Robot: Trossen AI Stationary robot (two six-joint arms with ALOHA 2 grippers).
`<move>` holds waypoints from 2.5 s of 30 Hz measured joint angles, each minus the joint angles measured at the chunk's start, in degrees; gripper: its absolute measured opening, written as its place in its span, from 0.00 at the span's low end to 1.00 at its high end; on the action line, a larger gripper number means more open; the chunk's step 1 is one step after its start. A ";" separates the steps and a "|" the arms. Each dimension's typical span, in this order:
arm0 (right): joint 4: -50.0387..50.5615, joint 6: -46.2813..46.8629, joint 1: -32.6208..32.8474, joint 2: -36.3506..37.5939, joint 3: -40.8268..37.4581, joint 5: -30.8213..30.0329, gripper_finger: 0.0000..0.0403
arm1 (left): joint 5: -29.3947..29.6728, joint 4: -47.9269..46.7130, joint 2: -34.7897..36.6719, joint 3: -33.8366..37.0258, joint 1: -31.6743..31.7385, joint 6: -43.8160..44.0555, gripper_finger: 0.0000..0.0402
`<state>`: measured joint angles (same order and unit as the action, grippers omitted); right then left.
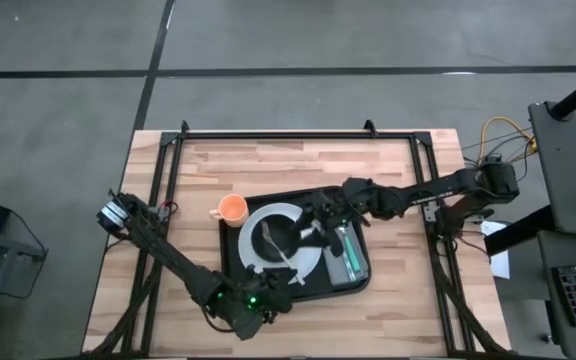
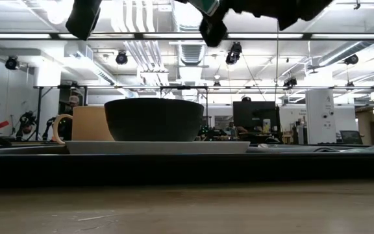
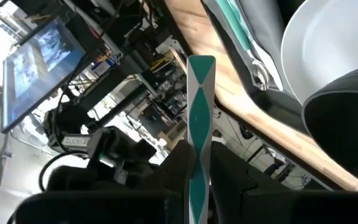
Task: Set up tray
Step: Put the white patterned fork beside the white patterned knife on the gray napkin on the black serving tray
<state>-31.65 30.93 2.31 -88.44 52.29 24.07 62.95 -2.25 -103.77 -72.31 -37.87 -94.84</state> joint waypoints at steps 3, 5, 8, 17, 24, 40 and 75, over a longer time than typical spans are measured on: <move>-4.16 0.75 0.08 -2.41 0.07 3.63 0.58 | -0.25 0.16 0.00 0.21 -0.55 -0.62 0.05; -4.00 0.87 -0.08 -3.99 0.07 3.65 0.60 | -0.27 0.30 0.00 0.33 -1.18 -0.64 0.05; -4.84 1.19 0.06 -6.33 -0.04 3.83 0.61 | -0.25 0.27 0.00 0.39 -1.91 -0.62 0.05; -15.92 2.46 3.38 -11.72 0.28 4.54 0.59 | 0.05 0.22 0.00 0.46 -2.98 -0.47 0.05; -17.02 3.70 4.28 -15.68 3.00 4.66 0.55 | 0.06 0.14 0.00 0.48 -2.97 -0.43 0.05; -16.19 3.91 4.98 -17.71 7.48 7.29 0.08 | 0.12 0.13 0.09 0.97 -3.06 0.14 0.05; 56.23 37.91 6.71 2.93 6.54 -37.93 0.03 | -0.30 -45.43 16.54 3.91 -4.84 81.40 0.41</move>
<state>24.58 68.83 9.02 -85.51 58.83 -13.86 62.65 -47.68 -87.23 -68.40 -42.71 -13.45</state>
